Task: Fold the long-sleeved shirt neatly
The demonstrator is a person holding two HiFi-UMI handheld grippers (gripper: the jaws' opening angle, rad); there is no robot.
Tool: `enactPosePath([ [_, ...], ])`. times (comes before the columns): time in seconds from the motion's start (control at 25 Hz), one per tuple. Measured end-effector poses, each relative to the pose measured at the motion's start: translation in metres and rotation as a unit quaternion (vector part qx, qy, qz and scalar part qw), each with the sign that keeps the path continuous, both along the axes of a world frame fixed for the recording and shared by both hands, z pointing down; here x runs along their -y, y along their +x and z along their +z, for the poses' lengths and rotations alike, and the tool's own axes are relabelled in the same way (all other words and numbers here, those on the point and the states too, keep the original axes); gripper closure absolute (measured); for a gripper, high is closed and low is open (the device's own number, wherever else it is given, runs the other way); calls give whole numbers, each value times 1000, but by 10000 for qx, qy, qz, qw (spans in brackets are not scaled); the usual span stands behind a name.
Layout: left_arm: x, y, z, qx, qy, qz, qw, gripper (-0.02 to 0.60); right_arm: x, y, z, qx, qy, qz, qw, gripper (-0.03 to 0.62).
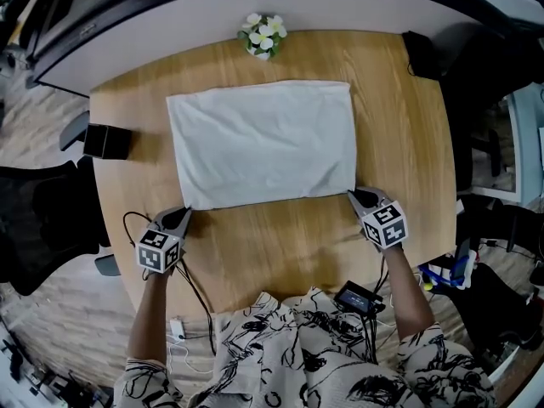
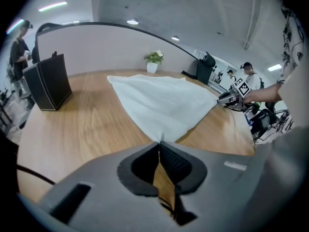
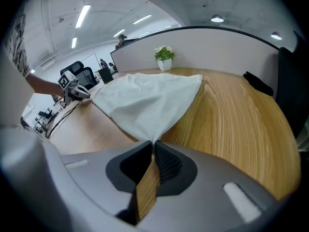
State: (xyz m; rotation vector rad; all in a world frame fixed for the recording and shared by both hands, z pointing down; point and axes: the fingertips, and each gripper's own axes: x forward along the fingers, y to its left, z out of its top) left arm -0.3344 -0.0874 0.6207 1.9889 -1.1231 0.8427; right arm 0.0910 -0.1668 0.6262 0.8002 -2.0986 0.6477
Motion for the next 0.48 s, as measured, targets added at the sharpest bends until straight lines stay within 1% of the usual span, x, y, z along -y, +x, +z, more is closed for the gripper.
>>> enactPosePath([
  [0.08, -5, -10, -3, 197, -14, -69, 9998, 569, 2, 9, 0, -162, -8, 9, 9999, 563],
  [0.16, -12, -13, -1, 195, -42, -136, 9997, 569, 3, 16, 3, -159, -90, 107, 9998, 563],
  [0.24, -16, -11, 4, 252, -86, -54, 9996, 568, 2, 17, 6, -159, -132, 117, 9997, 563],
  [0.36, -15, -9, 9, 491, -144, 87, 9987, 565, 2, 15, 7, -307, -93, 35, 9995, 562],
  [0.44, -16, -10, 11, 546, -151, 93, 9984, 553, 0, 15, 9, -368, -101, 13, 9993, 547],
  [0.48, -18, -10, 12, 550, -154, 93, 9983, 543, -3, 17, 10, -424, -110, -8, 9990, 528],
])
